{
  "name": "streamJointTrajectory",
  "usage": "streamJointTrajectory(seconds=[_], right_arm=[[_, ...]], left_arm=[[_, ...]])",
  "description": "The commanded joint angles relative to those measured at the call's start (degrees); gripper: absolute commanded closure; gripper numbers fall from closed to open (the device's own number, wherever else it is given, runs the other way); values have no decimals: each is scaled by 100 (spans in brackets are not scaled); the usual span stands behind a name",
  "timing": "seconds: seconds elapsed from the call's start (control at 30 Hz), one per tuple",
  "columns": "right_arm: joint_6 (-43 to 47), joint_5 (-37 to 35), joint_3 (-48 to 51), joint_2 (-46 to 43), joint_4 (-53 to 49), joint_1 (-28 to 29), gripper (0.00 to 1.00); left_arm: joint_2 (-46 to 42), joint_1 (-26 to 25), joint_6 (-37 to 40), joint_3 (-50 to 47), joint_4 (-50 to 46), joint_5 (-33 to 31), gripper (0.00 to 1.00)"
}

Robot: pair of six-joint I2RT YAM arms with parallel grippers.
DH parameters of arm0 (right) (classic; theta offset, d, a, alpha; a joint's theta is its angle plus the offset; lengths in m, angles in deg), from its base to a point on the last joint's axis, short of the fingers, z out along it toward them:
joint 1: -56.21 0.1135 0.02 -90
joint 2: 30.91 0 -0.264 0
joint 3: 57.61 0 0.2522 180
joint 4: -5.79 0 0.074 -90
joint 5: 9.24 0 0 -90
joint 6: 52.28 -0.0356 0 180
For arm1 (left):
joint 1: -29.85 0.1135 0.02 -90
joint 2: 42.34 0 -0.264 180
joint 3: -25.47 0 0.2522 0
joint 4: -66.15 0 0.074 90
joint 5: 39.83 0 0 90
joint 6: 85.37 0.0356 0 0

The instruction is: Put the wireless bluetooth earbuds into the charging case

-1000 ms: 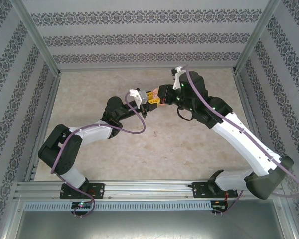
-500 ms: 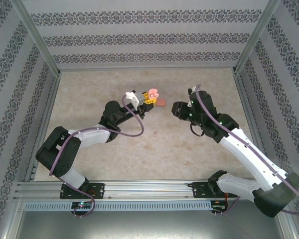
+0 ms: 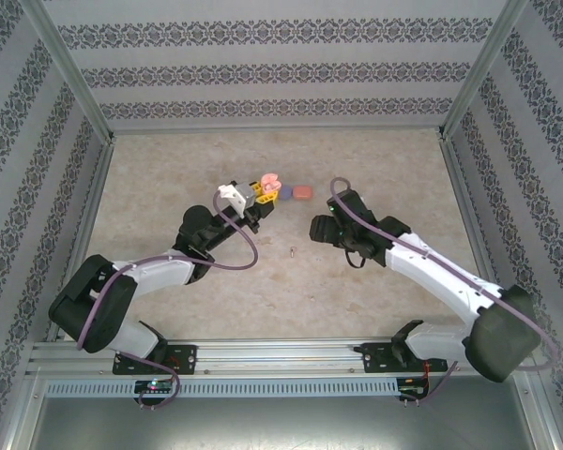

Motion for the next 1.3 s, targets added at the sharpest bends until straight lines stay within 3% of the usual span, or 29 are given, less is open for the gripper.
streamJointTrajectory(seconds=[0.0, 0.57, 1.27], right_arm=[[-161, -276, -272, 413, -63, 221, 17], [-509, -367, -2026, 2281, -650, 862, 16], [-620, -654, -3040, 3122, -1735, 987, 17]], left_arm=[[-210, 68, -154, -140, 446, -193, 100], [-330, 143, -361, -517, 803, -272, 100], [-151, 421, -576, -601, 1114, -248, 100]])
